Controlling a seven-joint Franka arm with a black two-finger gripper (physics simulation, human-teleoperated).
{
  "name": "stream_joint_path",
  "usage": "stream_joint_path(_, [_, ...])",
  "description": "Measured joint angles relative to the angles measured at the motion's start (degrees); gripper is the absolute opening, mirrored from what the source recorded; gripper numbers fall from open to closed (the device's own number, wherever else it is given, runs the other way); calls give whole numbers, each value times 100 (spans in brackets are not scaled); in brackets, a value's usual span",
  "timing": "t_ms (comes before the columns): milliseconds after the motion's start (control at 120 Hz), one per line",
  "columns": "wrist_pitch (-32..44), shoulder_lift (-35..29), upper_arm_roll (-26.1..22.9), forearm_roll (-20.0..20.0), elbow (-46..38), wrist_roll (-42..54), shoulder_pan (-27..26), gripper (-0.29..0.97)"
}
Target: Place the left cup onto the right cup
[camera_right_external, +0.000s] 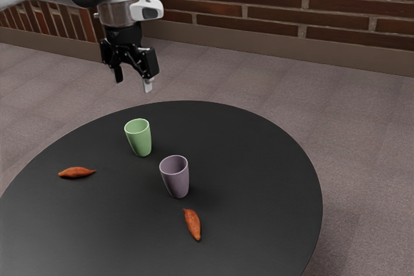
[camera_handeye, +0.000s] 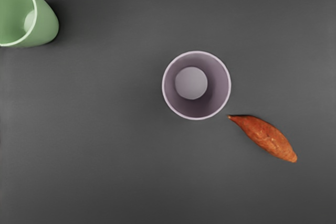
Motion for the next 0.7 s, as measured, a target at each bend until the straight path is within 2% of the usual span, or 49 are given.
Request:
stream_joint_path(267, [254,99,149,102,-84,-24,15,68])
stream_joint_path(517, [461,687,753,65,17,-36,-78,68])
stream_joint_path(700, [674,1074,848,-42,7,-16,7,66])
